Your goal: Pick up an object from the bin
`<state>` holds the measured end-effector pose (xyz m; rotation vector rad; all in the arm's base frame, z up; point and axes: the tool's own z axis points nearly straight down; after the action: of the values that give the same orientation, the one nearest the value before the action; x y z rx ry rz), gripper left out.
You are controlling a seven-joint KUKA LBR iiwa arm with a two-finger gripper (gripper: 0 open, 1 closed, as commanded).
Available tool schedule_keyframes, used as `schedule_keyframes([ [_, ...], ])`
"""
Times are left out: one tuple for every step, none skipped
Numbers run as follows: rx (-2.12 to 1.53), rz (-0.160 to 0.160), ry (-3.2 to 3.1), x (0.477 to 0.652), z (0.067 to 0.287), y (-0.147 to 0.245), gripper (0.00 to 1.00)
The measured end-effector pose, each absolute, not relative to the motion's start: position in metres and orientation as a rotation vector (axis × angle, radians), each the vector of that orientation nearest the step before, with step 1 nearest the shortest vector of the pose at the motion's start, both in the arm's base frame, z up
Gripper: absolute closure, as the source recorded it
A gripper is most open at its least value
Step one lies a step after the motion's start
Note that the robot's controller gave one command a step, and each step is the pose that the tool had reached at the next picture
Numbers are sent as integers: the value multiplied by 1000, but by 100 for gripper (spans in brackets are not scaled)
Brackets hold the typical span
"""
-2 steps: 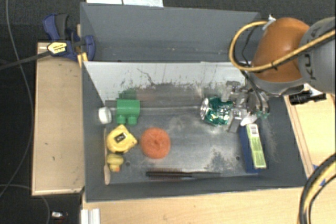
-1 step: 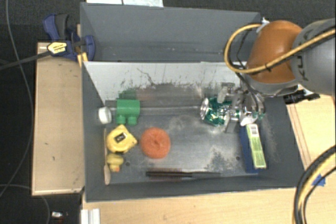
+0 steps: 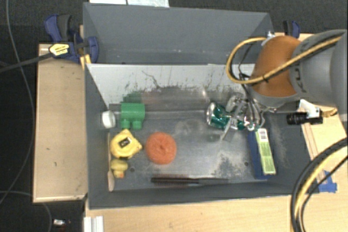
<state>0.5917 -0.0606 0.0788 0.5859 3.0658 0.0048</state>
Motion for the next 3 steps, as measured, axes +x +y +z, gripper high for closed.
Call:
schedule_keyframes([
  [417, -2, 3094, 592, 62, -66, 100],
  [367, -2, 3098, 592, 66, -67, 100],
  [370, 0, 3109, 589, 93, -66, 100],
])
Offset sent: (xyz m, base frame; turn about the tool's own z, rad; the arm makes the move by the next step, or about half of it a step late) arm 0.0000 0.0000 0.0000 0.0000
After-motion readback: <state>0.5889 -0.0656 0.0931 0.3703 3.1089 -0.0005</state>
